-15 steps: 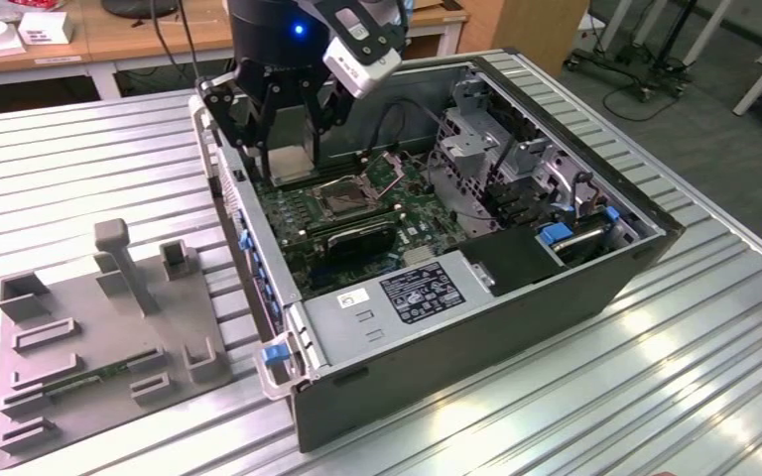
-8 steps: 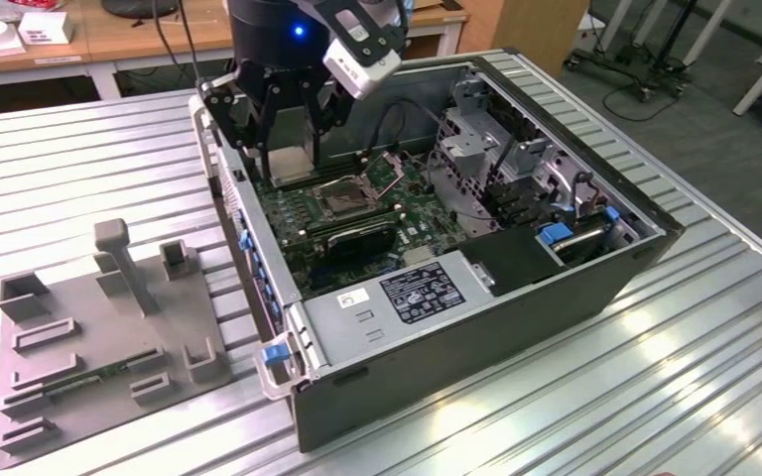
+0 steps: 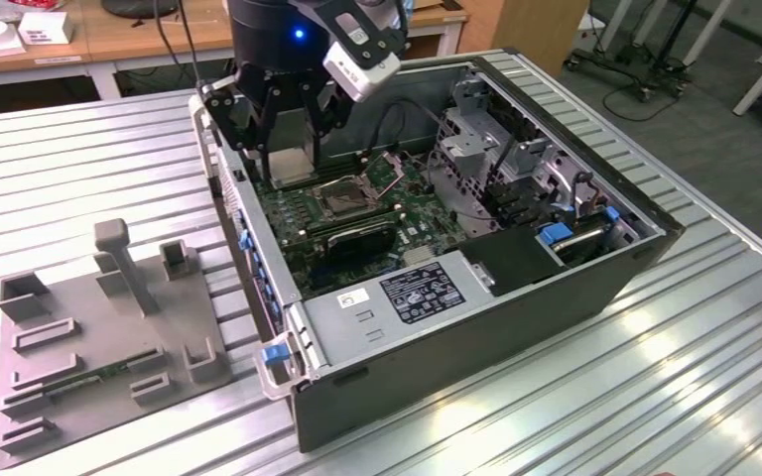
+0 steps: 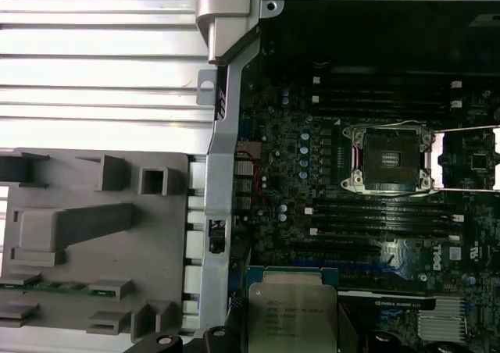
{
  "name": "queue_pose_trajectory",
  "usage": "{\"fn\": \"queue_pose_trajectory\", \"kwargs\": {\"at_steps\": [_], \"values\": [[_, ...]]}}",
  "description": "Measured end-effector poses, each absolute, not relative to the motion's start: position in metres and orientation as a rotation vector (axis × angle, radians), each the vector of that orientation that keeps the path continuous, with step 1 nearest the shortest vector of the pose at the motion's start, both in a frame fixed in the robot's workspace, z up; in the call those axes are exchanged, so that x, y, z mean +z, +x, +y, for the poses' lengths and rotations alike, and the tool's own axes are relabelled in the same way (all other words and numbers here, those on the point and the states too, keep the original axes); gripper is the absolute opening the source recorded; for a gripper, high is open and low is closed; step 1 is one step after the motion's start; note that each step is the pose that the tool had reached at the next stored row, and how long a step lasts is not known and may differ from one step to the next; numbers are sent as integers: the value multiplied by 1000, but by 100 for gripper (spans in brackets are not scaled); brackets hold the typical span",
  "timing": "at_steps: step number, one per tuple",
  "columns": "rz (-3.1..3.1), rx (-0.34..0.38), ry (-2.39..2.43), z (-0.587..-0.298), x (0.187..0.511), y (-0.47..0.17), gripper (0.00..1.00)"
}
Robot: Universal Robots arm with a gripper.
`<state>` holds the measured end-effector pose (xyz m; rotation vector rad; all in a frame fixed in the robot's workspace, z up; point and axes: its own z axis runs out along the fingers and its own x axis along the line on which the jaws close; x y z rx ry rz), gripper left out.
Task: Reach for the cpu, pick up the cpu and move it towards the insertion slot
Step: 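Pick up the cpu and move it towards the insertion slot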
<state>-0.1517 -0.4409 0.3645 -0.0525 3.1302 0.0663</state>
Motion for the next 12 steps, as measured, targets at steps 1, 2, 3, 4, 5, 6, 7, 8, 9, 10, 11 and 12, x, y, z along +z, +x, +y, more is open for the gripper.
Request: {"fn": "queue_pose_trajectory", "kwargs": {"at_steps": [1, 2, 3, 4, 5, 6, 7, 8, 9, 10, 11, 12], "values": [[3130, 67, -53, -441, 364, -151, 54], [3130, 67, -53, -441, 364, -151, 54], [3130, 67, -53, -441, 364, -150, 54], [3130, 66, -53, -441, 364, -150, 54], [3130, 66, -53, -441, 364, -149, 54], [3130, 66, -53, -441, 363, -149, 54], [3130, 66, -52, -441, 363, -148, 54], [3130, 66, -53, -441, 363, -147, 54], [3130, 66, -53, -441, 363, -146, 54], [3130, 66, -52, -441, 363, -145, 54], [3130, 66, -53, -441, 363, -144, 54], [3130, 66, -52, -441, 363, -143, 54]]}}
